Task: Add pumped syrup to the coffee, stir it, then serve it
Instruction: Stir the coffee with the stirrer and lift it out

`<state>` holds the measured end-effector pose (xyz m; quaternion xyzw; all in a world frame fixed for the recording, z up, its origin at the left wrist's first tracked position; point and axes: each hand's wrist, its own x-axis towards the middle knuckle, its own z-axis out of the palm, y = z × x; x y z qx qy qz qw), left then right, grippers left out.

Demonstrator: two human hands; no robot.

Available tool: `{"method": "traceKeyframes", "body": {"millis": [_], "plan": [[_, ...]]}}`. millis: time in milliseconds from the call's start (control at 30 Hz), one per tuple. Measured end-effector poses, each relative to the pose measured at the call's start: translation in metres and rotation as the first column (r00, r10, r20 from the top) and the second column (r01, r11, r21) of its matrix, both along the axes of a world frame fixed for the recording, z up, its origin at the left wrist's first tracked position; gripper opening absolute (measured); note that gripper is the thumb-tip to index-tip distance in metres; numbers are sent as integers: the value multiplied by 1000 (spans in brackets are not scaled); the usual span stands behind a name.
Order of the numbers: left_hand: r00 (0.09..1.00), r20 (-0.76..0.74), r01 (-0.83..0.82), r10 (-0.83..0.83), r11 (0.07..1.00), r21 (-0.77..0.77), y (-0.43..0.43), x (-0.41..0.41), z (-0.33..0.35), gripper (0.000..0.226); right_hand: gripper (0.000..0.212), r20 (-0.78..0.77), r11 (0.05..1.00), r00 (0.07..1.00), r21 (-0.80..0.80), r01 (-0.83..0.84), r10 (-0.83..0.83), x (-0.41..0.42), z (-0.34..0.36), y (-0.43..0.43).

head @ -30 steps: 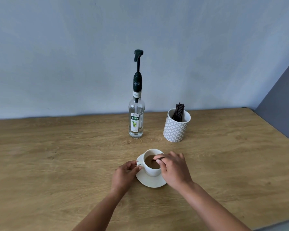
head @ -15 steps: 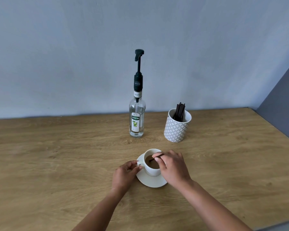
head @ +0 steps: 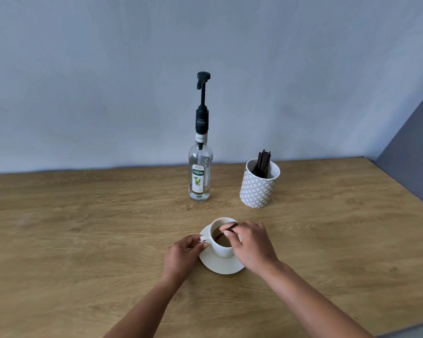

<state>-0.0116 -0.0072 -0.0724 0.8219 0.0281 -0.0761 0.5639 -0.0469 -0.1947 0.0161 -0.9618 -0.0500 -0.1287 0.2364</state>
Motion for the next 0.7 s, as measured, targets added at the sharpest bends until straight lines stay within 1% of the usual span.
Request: {"method": "traceKeyframes", "body": {"millis": [100,200,300,433,500,567,700], "plan": [[1000,-3,-1,1,1000,-7,0,-1,1,12,21,36,997,999,-76,31,-28,4,2,-4],[1000,-8,-5,5,1000,-18,0,-1,2,12,15,85,987,995,-145,72,-60,3,6,-11],[1000,-22,-5,4,999,-54,0,-2,4,11,10,117,990,992,-118,71,-57,-1,8,-12],[999,-34,0,-3,996,-93,1,-4,7,12,13,75,998,997,-60,9,-4,-1,6,-4],[999,-32,0,-4,995,-99,1,-5,9,14,16,58,998,998,-56,-9,12,1,4,0],[1000,-28,4,-7,994,-111,1,-6,10,16,19,38,996,999,-85,5,-1,3,4,1],[999,-18,23,-26,992,-126,2,-9,12,19,16,91,988,993,-126,90,-79,2,7,-2]]}}
